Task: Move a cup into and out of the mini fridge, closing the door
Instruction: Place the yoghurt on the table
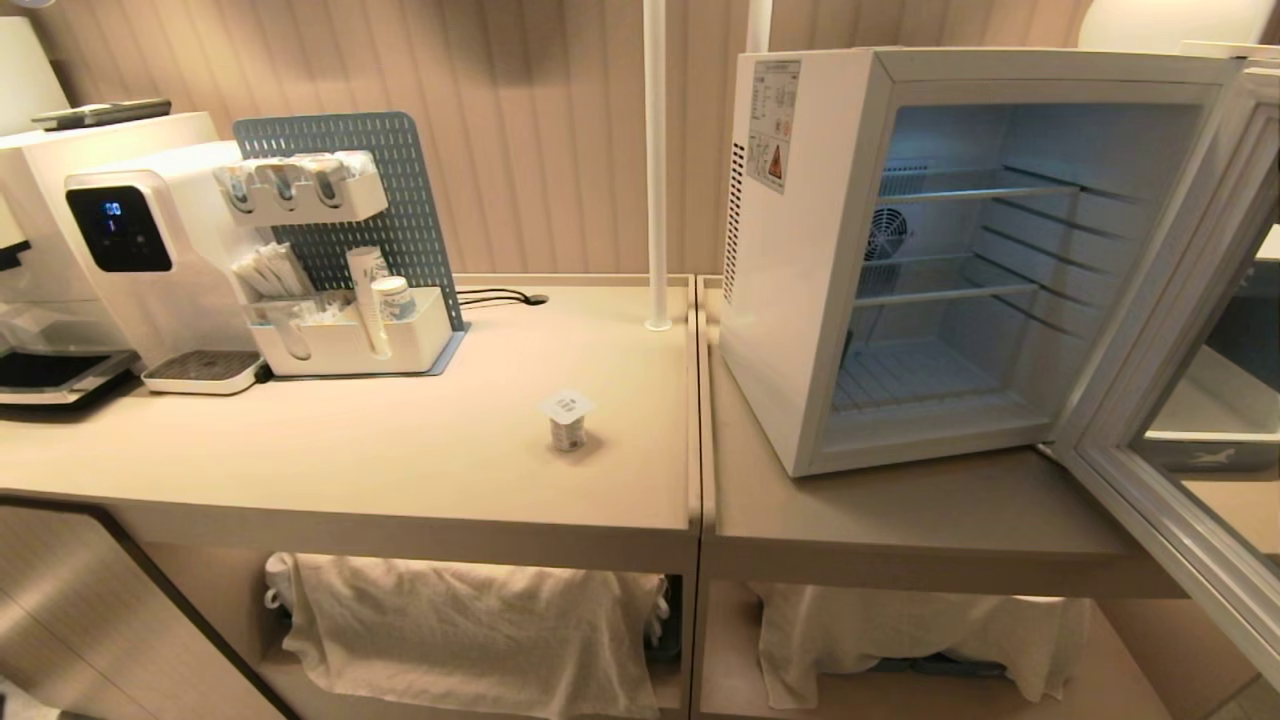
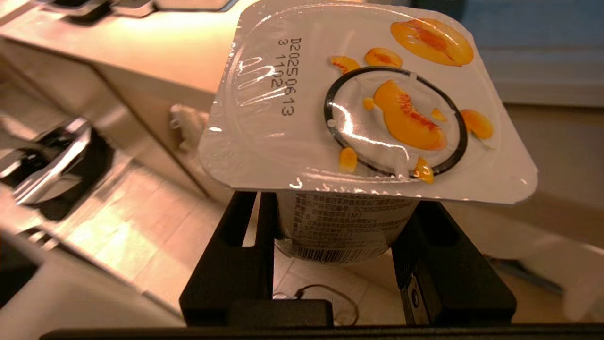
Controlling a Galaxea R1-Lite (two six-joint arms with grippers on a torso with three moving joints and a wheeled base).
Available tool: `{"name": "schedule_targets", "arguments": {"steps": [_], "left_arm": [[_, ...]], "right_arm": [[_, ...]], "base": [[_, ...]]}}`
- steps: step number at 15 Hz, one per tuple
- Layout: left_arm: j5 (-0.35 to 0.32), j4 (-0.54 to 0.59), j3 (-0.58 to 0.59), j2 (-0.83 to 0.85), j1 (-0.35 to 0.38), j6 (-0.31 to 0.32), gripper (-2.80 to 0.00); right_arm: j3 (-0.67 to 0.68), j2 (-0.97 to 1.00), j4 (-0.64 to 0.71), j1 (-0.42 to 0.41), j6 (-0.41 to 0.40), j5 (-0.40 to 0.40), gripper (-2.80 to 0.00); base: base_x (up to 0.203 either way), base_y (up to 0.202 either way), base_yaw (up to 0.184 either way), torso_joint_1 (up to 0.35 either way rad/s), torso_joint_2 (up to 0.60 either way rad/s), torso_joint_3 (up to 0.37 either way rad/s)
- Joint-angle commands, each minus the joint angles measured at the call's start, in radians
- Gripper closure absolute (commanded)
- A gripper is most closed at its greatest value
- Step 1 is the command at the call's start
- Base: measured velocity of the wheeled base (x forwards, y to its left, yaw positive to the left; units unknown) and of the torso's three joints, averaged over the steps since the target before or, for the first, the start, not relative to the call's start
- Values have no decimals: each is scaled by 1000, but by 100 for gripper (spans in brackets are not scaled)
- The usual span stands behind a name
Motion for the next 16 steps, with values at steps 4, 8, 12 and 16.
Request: {"name": "schedule_targets", "arguments": {"steps": [4,8,12,16], "left_arm": [[1,0,0,0,0,-1,0],[0,0,-1,0,0,-1,0],[1,0,0,0,0,-1,0],[0,0,0,0,0,-1,0]], "right_arm": [[-116,-258,260,228,91,1,0],[-118,-343,468,382,125,-292,0],[10,-432,261,348,209,-474,0],[154,-644,260,325,205,-544,0]], "base": [[0,0,0,0,0,0],[0,0,0,0,0,0],[0,0,0,0,0,0],[0,0,0,0,0,0]]}}
